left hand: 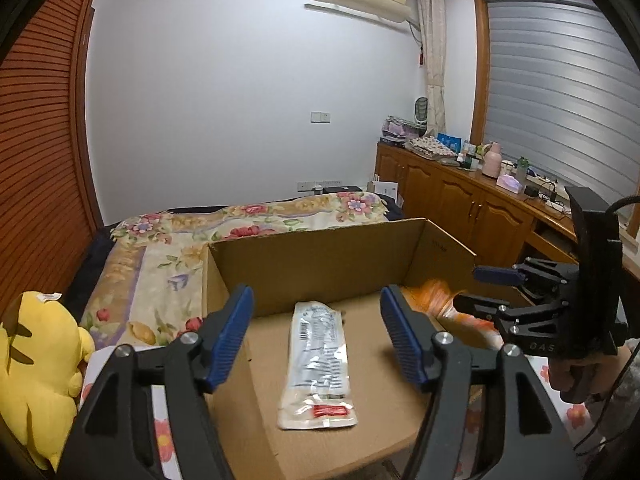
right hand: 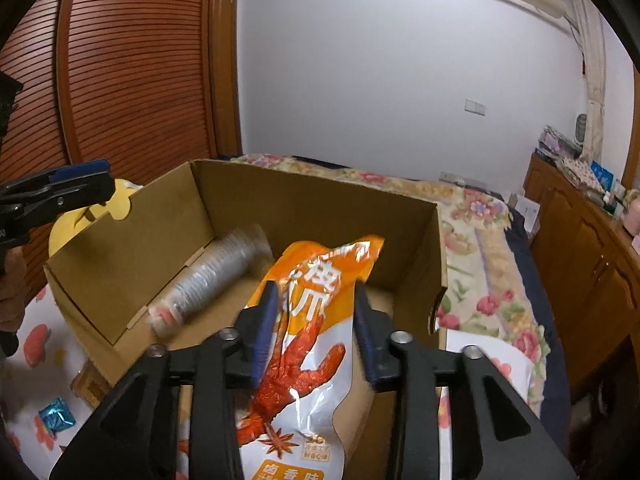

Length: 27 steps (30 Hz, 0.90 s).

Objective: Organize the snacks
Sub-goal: 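Carry both pouches over the cardboard box and open both tools to drop them, then move both tools back toward the remaining snacks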

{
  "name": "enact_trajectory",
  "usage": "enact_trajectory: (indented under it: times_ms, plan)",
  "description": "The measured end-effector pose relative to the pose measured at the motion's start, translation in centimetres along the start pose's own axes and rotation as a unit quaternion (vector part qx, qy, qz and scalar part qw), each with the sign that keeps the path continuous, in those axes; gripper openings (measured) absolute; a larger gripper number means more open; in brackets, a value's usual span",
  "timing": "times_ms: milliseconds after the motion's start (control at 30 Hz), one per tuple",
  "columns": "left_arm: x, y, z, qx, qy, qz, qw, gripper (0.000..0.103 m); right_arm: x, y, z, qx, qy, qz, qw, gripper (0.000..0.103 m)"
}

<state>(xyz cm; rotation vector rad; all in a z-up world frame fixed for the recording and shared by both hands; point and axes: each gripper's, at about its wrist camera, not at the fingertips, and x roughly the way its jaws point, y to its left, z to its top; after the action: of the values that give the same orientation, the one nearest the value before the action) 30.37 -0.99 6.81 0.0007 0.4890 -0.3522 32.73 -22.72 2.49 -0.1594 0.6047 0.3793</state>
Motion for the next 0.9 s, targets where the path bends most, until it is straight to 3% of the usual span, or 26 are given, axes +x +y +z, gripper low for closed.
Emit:
enact_trajectory:
  times_ms: [67,100,233,433,533,767,900]
  plan:
    - [-0.7,0.1,-0.2,-0.002,-0.004,0.002,1.0,0.079,-0.4,0.3,0.0,-0.003,-0.002,0.003,1.0,0.066]
    - [-1.1,0.1,-0.3,-0.002,-0.006,0.003,1.0,0.079,-0.5,0.5,0.1,-0.006,-0.002,0.002,1.0,0.069]
    - [-3.0,0.0,-1.1,0.003,-0.007,0.004,1.0,0.081,-1.6,1.2,0.2,-0.013,-0.008,-0.009,1.0,0.069]
    - [-5.4,-0.2,-2.8,0.012,-0.003,0.016,0.9998,0.092,-5.9,2.3,-0.8,0.004,-0.023,-0.004,1.0,0.069]
    - [-6.5,0.0,-4.3,0.007,0.001,0.025,0.9997,0.103,-7.7,3.1,-1.8,0.01,-0.027,-0.005,1.0,0.069]
    - [-7.3,-0.2,-8.0,0.006,0.024,0.024,0.9994,0.103,-10.6,4.4,-5.3,0.029,-0.021,-0.02,0.999,0.081]
    - [-7.5,-0.7,-10.4,0.013,0.044,0.02,0.9987,0.103,-11.1,4.6,-7.3,0.045,-0.012,-0.024,0.999,0.082]
